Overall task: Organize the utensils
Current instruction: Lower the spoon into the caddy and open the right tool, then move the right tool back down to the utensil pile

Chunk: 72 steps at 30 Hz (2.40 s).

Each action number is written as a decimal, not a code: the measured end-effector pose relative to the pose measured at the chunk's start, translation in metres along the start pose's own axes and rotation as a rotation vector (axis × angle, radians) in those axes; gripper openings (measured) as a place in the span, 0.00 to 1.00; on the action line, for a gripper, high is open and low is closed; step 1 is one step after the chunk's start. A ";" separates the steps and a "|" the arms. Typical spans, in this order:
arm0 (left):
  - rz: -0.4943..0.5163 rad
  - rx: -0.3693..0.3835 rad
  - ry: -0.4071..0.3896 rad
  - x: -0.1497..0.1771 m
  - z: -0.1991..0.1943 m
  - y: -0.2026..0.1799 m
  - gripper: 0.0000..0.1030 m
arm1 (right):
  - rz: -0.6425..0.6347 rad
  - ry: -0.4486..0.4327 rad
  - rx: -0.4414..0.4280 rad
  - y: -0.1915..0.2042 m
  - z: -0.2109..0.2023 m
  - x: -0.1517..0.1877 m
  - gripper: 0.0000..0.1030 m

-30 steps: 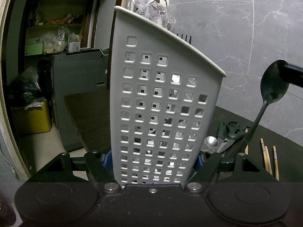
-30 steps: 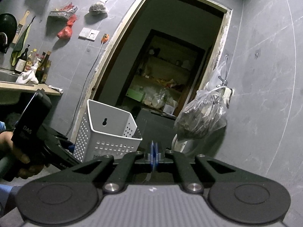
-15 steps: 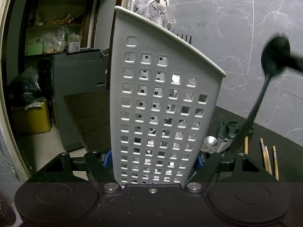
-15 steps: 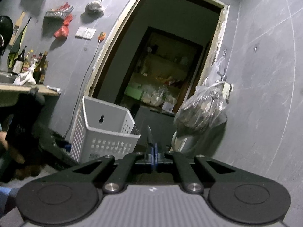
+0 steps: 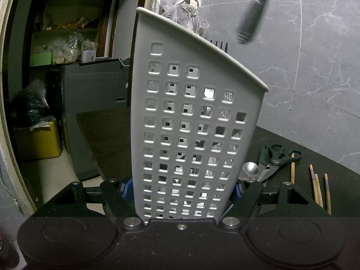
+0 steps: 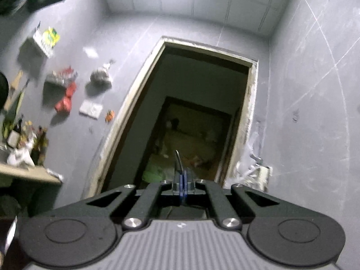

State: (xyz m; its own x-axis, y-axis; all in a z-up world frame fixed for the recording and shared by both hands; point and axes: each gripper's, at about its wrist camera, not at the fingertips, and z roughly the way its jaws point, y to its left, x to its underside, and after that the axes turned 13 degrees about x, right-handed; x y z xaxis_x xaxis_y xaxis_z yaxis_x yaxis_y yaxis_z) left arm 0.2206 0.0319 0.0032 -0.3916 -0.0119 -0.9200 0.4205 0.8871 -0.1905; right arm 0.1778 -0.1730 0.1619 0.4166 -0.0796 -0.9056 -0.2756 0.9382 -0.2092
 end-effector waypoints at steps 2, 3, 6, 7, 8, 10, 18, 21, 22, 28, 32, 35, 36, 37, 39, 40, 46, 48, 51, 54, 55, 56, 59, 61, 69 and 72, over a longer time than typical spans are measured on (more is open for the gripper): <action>-0.001 0.001 0.000 0.000 0.000 0.001 0.75 | 0.023 0.001 -0.029 0.004 0.011 0.000 0.02; -0.001 0.001 0.000 0.000 0.000 0.000 0.75 | 0.032 0.005 -0.046 0.008 0.017 0.002 0.02; 0.000 0.000 0.000 0.000 0.000 0.000 0.75 | 0.035 0.028 -0.089 0.018 0.028 0.009 0.02; -0.001 0.001 -0.001 0.000 0.000 0.001 0.75 | 0.034 0.037 -0.098 0.022 0.030 0.011 0.02; -0.002 0.001 -0.001 0.000 0.000 0.001 0.75 | 0.034 0.047 -0.106 0.024 0.031 0.013 0.02; -0.002 0.001 -0.001 0.000 0.000 0.000 0.75 | 0.028 0.070 -0.118 0.028 0.034 0.020 0.02; -0.001 0.001 0.000 0.000 0.000 0.000 0.75 | -0.031 0.148 -0.141 0.050 0.034 0.047 0.02; -0.001 0.001 0.000 0.000 0.000 0.000 0.75 | -0.022 0.189 -0.151 0.051 0.034 0.057 0.02; 0.000 0.000 0.000 0.000 0.000 0.000 0.75 | -0.021 0.201 -0.154 0.051 0.035 0.060 0.02; 0.000 -0.001 0.000 0.000 0.000 0.000 0.75 | -0.013 0.249 -0.175 0.052 0.034 0.071 0.02; -0.001 -0.002 0.001 0.000 0.000 0.000 0.75 | -0.003 0.273 -0.187 0.052 0.033 0.077 0.02; -0.001 -0.001 0.001 0.000 0.000 0.000 0.75 | -0.003 0.300 -0.197 0.052 0.033 0.082 0.02; -0.001 -0.001 0.000 0.000 0.000 0.000 0.75 | -0.004 0.309 -0.202 0.053 0.034 0.084 0.02; -0.001 -0.001 0.000 0.000 0.000 0.000 0.75 | -0.004 0.317 -0.205 0.052 0.034 0.086 0.02; -0.001 -0.002 0.001 0.000 0.000 0.000 0.75 | -0.007 0.334 -0.213 0.052 0.035 0.088 0.02; -0.001 -0.002 0.001 0.000 0.000 0.000 0.75 | -0.010 0.341 -0.215 0.052 0.035 0.089 0.02; -0.001 -0.002 0.001 0.000 0.000 0.000 0.75 | -0.013 0.363 -0.222 0.051 0.035 0.092 0.05; 0.000 -0.002 0.001 0.000 0.000 0.000 0.75 | -0.011 0.368 -0.224 0.050 0.034 0.093 0.06; 0.000 -0.002 0.001 0.000 -0.001 -0.001 0.75 | -0.002 0.365 -0.223 0.047 0.033 0.091 0.13; 0.001 -0.003 0.001 0.000 -0.001 -0.001 0.75 | 0.011 0.351 -0.205 0.040 0.027 0.088 0.31; 0.000 -0.003 0.001 0.000 -0.001 -0.001 0.75 | 0.013 0.346 -0.198 0.037 0.025 0.086 0.39; 0.000 -0.003 0.001 0.000 -0.001 -0.001 0.75 | 0.015 0.342 -0.188 0.035 0.023 0.085 0.47; 0.000 -0.003 0.001 0.000 -0.001 -0.001 0.75 | 0.018 0.331 -0.139 0.022 0.014 0.081 0.66; -0.001 -0.003 0.001 0.000 -0.001 -0.001 0.75 | 0.019 0.331 -0.102 0.014 0.008 0.080 0.77; -0.002 -0.003 0.002 0.000 -0.001 -0.002 0.75 | 0.022 0.413 0.094 -0.025 -0.018 0.093 0.97; -0.001 -0.003 0.001 0.000 -0.001 -0.002 0.75 | 0.025 0.496 0.130 -0.033 -0.021 0.106 0.99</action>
State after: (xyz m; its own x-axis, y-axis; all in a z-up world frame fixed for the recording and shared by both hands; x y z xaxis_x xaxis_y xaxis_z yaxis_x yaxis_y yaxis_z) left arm 0.2193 0.0308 0.0040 -0.3934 -0.0124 -0.9193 0.4173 0.8886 -0.1905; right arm 0.2125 -0.2200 0.0652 -0.0584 -0.1774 -0.9824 -0.1569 0.9735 -0.1665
